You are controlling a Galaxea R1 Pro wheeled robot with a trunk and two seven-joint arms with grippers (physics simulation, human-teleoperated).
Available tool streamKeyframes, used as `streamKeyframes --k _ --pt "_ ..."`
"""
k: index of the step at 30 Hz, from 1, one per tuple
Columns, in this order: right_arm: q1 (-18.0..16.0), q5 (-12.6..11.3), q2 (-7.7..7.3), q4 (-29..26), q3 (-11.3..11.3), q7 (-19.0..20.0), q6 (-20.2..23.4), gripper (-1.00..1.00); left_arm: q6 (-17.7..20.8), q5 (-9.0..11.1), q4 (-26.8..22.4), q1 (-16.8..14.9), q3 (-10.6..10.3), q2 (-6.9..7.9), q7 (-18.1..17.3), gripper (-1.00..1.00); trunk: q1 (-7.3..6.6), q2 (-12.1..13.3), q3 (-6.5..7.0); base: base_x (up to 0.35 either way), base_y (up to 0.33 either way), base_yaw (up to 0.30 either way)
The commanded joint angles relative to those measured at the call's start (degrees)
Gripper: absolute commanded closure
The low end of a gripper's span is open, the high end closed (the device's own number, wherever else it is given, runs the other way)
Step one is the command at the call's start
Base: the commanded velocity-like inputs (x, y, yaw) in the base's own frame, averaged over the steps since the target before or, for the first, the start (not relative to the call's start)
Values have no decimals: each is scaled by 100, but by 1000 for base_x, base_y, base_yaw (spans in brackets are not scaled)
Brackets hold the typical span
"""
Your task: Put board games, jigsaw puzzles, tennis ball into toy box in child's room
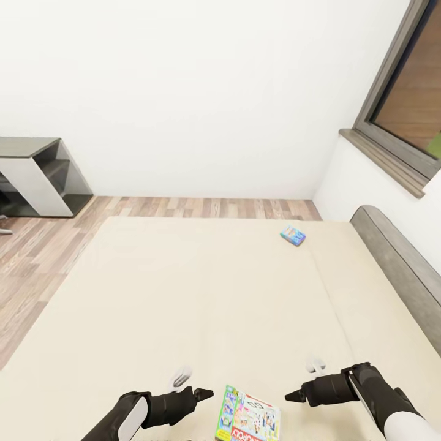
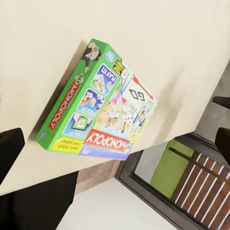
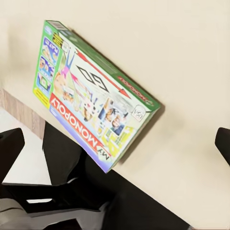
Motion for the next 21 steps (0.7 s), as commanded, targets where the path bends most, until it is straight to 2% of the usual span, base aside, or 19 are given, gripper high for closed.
streamKeyframes --k 1,21 --pt "-3 45 3 -7 -37 43 72 -100 39 42 -4 -1 -13 2 6 -100 0 -4 -15 0 0 0" --pt "-3 37 -15 -6 -28 59 234 -100 42 47 -4 -5 -9 -4 6 -100 0 -4 -202 0 0 0"
